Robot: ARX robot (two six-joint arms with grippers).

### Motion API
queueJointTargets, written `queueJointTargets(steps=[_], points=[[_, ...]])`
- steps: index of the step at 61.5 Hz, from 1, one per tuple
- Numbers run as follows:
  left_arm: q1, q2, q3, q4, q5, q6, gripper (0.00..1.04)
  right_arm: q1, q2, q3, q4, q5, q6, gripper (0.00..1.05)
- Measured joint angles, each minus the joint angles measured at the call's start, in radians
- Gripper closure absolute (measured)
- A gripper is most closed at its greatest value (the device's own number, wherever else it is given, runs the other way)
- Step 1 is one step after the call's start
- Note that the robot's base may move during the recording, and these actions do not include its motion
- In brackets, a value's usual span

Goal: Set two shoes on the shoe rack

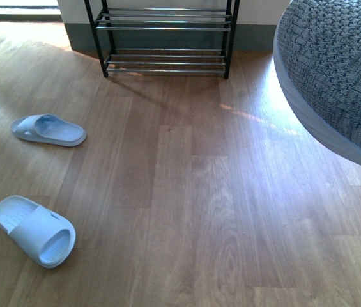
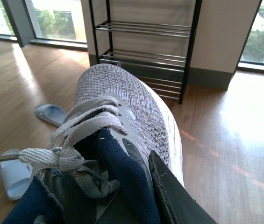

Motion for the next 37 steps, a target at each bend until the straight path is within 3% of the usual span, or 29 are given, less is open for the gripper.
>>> queueJointTargets(steps=[37], points=[[-0.003,0.0,0.0,0.0,0.0,0.0,0.99,0.0,-0.001,-0.001,0.0,-0.003,0.0,1.03]])
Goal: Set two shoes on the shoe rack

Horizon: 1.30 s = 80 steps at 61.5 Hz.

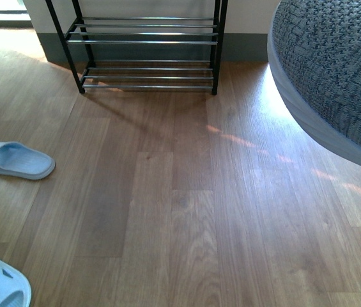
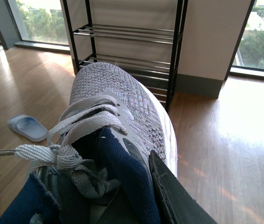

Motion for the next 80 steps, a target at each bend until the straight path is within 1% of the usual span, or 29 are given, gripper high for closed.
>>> queueJointTargets(steps=[80], points=[[0.0,0.001,0.0,0.0,0.0,0.0,0.99,0.002,0.002,0.0,0.0,0.0,0.0,1.03]])
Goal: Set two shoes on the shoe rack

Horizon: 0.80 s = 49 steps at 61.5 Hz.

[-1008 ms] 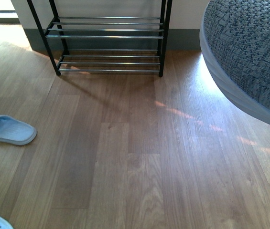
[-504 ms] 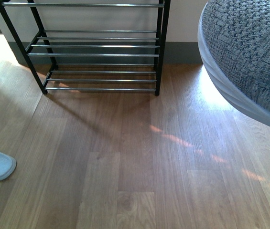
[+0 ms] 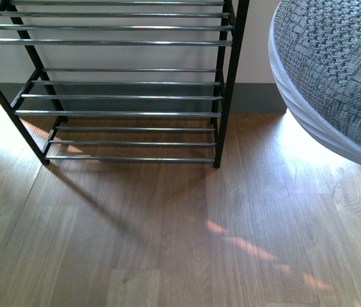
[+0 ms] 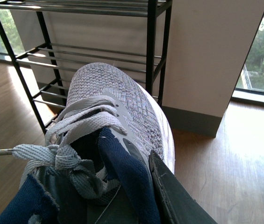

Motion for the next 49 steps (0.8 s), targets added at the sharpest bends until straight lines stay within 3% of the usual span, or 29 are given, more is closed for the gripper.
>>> queueJointTargets(steps=[49], points=[[0.004,0.001,0.0,0.0,-0.003,0.0,0.99,0.0,0.0,-0.001,0.0,0.001,0.0,1.03]])
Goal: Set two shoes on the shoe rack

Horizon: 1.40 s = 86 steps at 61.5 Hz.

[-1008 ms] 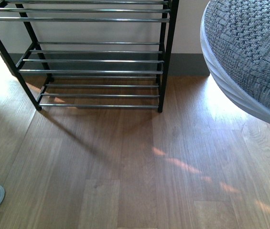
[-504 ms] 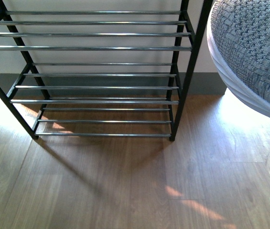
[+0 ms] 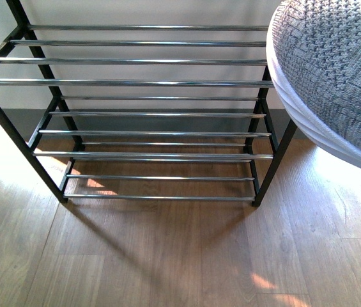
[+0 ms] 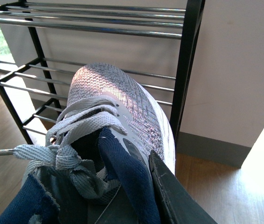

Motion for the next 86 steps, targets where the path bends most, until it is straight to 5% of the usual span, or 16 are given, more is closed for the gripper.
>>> queueJointTargets(steps=[77,86], points=[[0.002,0.0,0.0,0.0,-0.016,0.0,0.99,0.0,0.008,-0.002,-0.003,-0.033,0.001,1.03],[0.0,0.0,0.0,0.0,0.004,0.0,0.99,0.055,0.159,0.045,0.084,-0.039,0.04,1.03]])
